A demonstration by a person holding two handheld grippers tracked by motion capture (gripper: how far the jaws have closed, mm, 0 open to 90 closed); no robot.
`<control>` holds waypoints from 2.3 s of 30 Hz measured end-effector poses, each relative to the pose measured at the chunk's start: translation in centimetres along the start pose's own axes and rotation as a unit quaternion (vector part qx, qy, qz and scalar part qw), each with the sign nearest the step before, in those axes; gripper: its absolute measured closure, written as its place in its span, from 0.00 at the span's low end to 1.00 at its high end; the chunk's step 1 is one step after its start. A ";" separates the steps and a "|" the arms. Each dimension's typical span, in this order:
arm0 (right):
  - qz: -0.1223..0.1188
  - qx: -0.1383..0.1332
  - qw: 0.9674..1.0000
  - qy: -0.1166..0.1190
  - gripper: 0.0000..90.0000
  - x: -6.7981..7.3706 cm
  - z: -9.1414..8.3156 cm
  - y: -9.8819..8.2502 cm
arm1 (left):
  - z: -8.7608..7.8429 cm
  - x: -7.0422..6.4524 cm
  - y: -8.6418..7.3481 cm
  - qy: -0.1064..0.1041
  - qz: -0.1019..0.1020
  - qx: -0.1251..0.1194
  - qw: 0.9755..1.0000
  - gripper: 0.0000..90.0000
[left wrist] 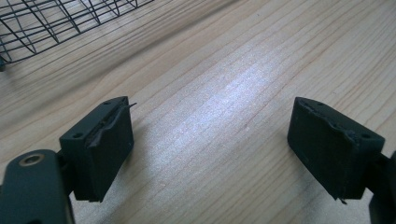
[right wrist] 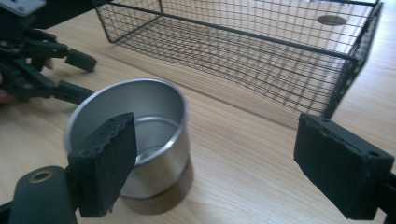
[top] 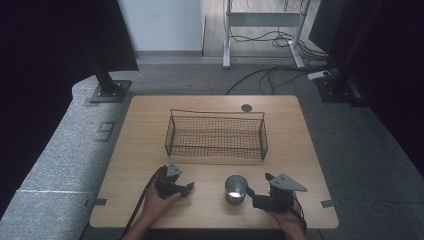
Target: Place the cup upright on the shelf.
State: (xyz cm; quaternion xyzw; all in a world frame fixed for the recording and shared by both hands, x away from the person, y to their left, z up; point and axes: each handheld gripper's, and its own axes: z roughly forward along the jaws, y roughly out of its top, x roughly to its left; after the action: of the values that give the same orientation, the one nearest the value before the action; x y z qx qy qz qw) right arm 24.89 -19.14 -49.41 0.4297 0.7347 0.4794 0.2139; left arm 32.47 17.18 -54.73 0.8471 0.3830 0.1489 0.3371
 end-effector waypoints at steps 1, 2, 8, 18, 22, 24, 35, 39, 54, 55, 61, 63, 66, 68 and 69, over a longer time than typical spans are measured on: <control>0.000 0.000 1.000 0.004 0.14 0.2 0.0 0.1 | 0.0 0.0 0.0 0.000 0.000 0.000 1.000 0.16; 0.000 0.000 1.000 0.008 0.14 0.3 0.0 0.1 | 0.0 0.0 0.0 0.000 0.000 0.000 1.000 0.16; -0.009 0.003 1.000 0.027 0.14 1.4 0.2 0.2 | 0.0 0.0 0.0 0.000 0.001 0.001 1.000 0.16; -0.025 0.012 0.999 0.040 0.13 2.6 1.0 0.0 | 0.0 0.0 0.0 0.000 0.001 0.001 1.000 0.16; -0.031 0.022 0.998 0.044 0.12 2.9 1.5 -0.1 | 0.0 0.0 0.0 0.000 0.001 0.001 1.000 0.16; -0.032 0.024 0.998 0.046 0.11 3.0 1.7 -0.1 | 0.0 0.0 0.0 0.000 0.001 0.001 1.000 0.16; -0.043 0.042 0.997 0.052 0.05 3.6 3.1 -0.1 | 0.0 0.0 0.0 0.000 0.001 0.001 1.000 0.16; -0.046 0.047 0.997 0.051 0.04 3.6 3.8 -0.1 | 0.0 0.0 0.0 0.000 0.001 0.001 1.000 0.16; -0.054 0.053 0.996 0.040 0.11 4.0 5.7 -0.6 | 0.0 0.0 0.0 0.000 0.000 0.000 1.000 0.16; -0.054 0.053 0.996 0.040 0.11 4.0 5.7 -0.6 | 0.0 0.0 0.0 0.000 0.000 0.000 1.000 0.16; -0.055 0.054 0.996 0.052 0.16 3.9 5.7 -0.6 | 0.0 0.0 0.0 0.000 0.000 0.000 1.000 0.16; -0.058 0.052 0.996 0.049 0.16 3.9 5.7 -0.6 | 0.0 0.0 0.0 0.000 0.000 0.000 1.000 0.16; -0.062 0.053 0.996 0.044 0.16 4.1 5.6 -0.6 | 0.0 0.0 0.0 0.000 0.000 0.000 1.000 0.16; -0.061 0.054 0.996 0.039 0.16 4.2 5.6 -0.5 | 0.0 0.0 0.0 0.000 0.000 0.000 1.000 0.16; -0.059 0.055 0.996 0.039 0.16 4.2 5.6 -0.5 | 0.0 0.0 0.0 0.000 0.000 0.000 1.000 0.16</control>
State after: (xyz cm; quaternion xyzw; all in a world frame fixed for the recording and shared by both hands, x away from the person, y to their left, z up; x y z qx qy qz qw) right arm 26.50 -12.82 -52.01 0.3780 0.7914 0.4416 0.1891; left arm 32.47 17.18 -54.73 0.8470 0.3830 0.1490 0.3371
